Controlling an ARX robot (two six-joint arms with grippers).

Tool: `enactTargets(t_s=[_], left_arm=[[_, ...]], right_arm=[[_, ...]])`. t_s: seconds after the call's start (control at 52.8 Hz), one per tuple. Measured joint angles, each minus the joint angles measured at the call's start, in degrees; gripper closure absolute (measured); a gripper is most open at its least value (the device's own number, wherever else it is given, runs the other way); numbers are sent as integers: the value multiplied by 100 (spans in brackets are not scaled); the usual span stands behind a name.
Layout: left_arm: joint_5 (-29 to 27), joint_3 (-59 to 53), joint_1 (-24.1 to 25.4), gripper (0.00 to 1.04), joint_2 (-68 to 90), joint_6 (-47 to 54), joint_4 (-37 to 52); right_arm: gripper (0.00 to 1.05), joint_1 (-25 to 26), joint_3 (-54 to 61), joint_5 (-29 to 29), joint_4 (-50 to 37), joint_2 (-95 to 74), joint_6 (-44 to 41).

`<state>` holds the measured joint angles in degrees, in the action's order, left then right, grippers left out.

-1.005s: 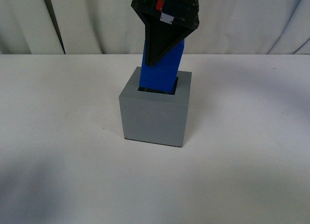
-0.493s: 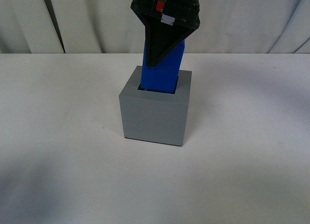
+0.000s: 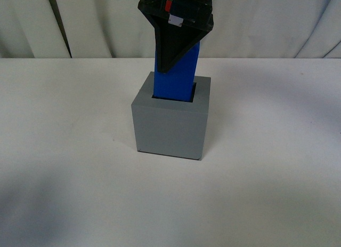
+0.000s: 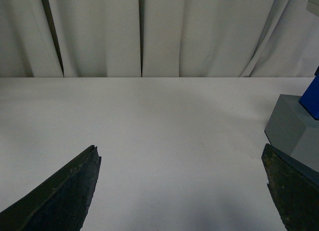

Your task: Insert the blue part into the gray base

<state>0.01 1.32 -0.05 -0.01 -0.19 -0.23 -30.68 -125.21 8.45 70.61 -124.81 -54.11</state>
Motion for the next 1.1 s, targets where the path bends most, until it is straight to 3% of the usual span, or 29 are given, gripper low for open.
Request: enactTargets(t_s=[1.1], left_arm=[[0, 0, 0, 6, 0, 0, 0]], right_arm=[[57, -37, 76, -57, -59, 4, -111]])
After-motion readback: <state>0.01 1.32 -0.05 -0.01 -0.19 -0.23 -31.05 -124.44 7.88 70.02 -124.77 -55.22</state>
